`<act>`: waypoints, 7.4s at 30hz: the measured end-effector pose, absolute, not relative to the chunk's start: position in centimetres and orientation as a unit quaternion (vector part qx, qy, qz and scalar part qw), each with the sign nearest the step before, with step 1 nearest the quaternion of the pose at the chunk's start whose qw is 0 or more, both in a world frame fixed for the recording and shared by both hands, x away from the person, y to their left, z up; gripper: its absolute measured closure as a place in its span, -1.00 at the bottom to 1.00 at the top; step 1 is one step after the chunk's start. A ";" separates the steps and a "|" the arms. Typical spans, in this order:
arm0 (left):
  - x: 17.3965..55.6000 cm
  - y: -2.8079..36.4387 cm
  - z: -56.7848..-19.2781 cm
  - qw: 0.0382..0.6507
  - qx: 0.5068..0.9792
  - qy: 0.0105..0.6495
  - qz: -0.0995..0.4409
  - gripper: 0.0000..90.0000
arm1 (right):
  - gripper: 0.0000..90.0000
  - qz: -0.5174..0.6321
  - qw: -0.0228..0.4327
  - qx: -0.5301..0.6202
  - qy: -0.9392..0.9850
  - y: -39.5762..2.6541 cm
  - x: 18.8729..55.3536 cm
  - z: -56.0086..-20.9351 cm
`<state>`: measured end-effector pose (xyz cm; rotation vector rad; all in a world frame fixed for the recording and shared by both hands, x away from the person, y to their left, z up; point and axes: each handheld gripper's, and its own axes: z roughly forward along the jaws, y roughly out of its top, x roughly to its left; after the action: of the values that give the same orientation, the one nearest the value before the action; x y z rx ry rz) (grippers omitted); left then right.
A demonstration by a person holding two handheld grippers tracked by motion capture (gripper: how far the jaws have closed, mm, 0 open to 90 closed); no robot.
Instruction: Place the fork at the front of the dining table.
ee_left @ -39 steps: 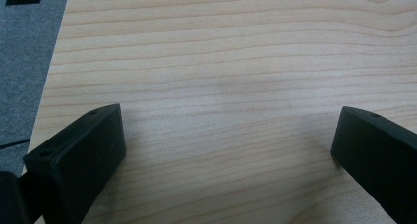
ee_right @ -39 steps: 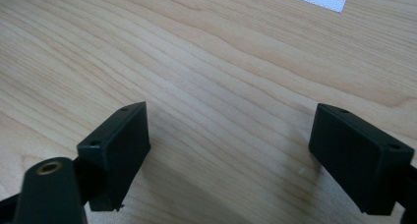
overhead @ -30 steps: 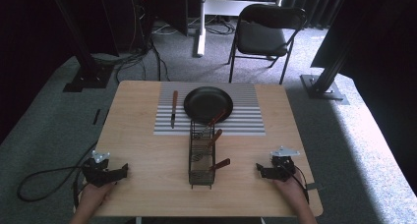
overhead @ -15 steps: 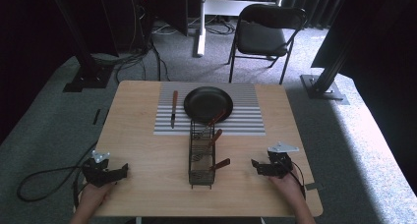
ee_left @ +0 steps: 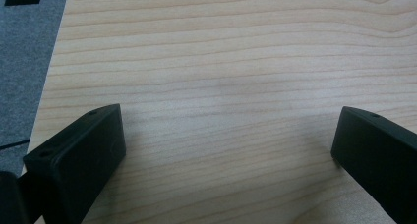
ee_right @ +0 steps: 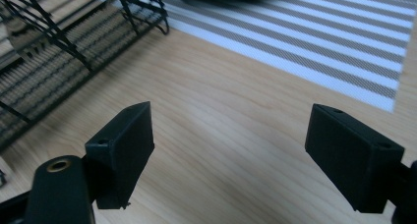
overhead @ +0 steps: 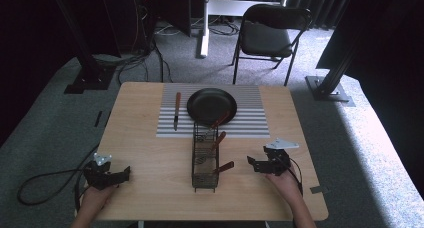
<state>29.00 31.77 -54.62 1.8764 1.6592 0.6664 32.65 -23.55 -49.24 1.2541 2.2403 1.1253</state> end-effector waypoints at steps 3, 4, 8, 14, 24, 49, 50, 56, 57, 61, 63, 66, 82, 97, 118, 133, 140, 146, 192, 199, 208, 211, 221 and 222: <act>29.0 31.8 -54.6 0.271 0.697 0.616 0.247 -1.00 | -0.60 0.399 0.170 0.438 0.787 -23.1 32.9 -49.0; 29.0 31.8 -54.6 0.272 0.697 0.616 0.247 -1.00 | -0.60 0.403 0.169 0.435 0.788 -22.7 33.1 -48.7; 29.0 31.8 -54.6 0.271 0.697 0.616 0.247 -1.00 | -0.58 0.412 0.169 0.431 0.784 -21.9 33.5 -47.9; 29.0 31.8 -54.6 0.271 0.697 0.616 0.247 -1.00 | -0.58 0.425 0.169 0.422 0.782 -20.8 34.4 -46.4; 29.0 31.8 -54.6 0.271 0.697 0.616 0.247 -1.00 | -0.58 0.449 0.165 0.411 0.776 -19.3 36.2 -43.8; 29.0 31.8 -54.6 0.271 0.697 0.616 0.247 -1.00 | -0.49 0.465 0.149 0.390 0.781 -14.5 40.0 -41.8; 29.0 31.8 -54.6 0.272 0.697 0.616 0.247 -1.00 | -0.49 0.467 0.145 0.393 0.779 -14.4 40.2 -41.9; 29.0 31.8 -54.6 0.271 0.697 0.616 0.247 -1.00 | -0.28 0.471 0.131 0.414 0.768 -14.3 40.9 -42.4; 29.0 31.8 -54.6 0.271 0.697 0.616 0.247 -1.00 | -0.25 0.470 0.128 0.418 0.767 -14.2 41.1 -42.6; 29.0 31.8 -54.6 0.271 0.697 0.616 0.247 -1.00 | -0.04 0.471 0.113 0.430 0.762 -14.1 41.6 -43.1; 29.0 31.8 -54.6 0.271 0.697 0.616 0.247 -1.00 | 0.08 0.469 0.110 0.430 0.764 -13.8 41.7 -43.2; 29.0 31.8 -54.6 0.271 0.697 0.616 0.247 -1.00 | 0.33 0.469 0.104 0.427 0.767 -13.6 41.8 -43.4; 29.0 31.8 -54.6 0.271 0.697 0.616 0.247 -1.00 | 0.70 0.492 0.074 0.405 0.767 -13.4 41.8 -43.4; 29.0 31.8 -54.6 0.271 0.697 0.616 0.247 -1.00 | 0.80 0.507 0.081 0.381 0.769 -13.7 41.1 -42.0; 29.0 31.8 -54.6 0.272 0.697 0.616 0.248 -1.00 | 0.80 0.536 0.093 0.361 0.757 -15.5 39.7 -37.7; 29.0 31.8 -54.6 0.272 0.697 0.616 0.248 -1.00 | 0.80 0.561 0.108 0.361 0.737 -18.1 38.5 -34.7; 29.0 31.8 -54.6 0.272 0.697 0.616 0.248 -1.00 | 0.80 0.573 0.117 0.371 0.722 -20.1 38.2 -33.4; 29.0 31.8 -54.6 0.272 0.697 0.616 0.248 -1.00 | 0.80 0.568 0.131 0.387 0.715 -21.9 38.3 -33.3; 29.0 31.8 -54.6 0.271 0.697 0.616 0.247 -1.00 | 0.76 0.382 0.199 0.551 0.715 -23.8 44.1 -44.3; 29.0 31.8 -54.6 0.271 0.697 0.616 0.247 -1.00 | 0.79 0.362 0.221 0.564 0.708 -22.5 45.9 -44.6; 29.0 31.8 -54.6 0.271 0.697 0.616 0.247 -1.00 | 0.80 0.317 0.203 0.578 0.724 -20.6 50.4 -44.5; 29.0 31.8 -54.6 0.271 0.697 0.616 0.247 -1.00 | 0.80 0.308 0.197 0.584 0.725 -20.4 51.3 -44.7; 29.0 31.8 -54.6 0.271 0.697 0.616 0.247 -1.00 | 0.79 0.258 0.154 0.633 0.713 -19.7 56.3 -47.0; 29.0 31.8 -54.6 0.271 0.697 0.616 0.247 -1.00 | 0.80 0.253 0.151 0.638 0.711 -19.6 56.7 -47.3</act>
<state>28.98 31.77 -54.63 1.8768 1.6593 0.6661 56.70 -19.61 -47.29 1.8321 2.0417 0.7251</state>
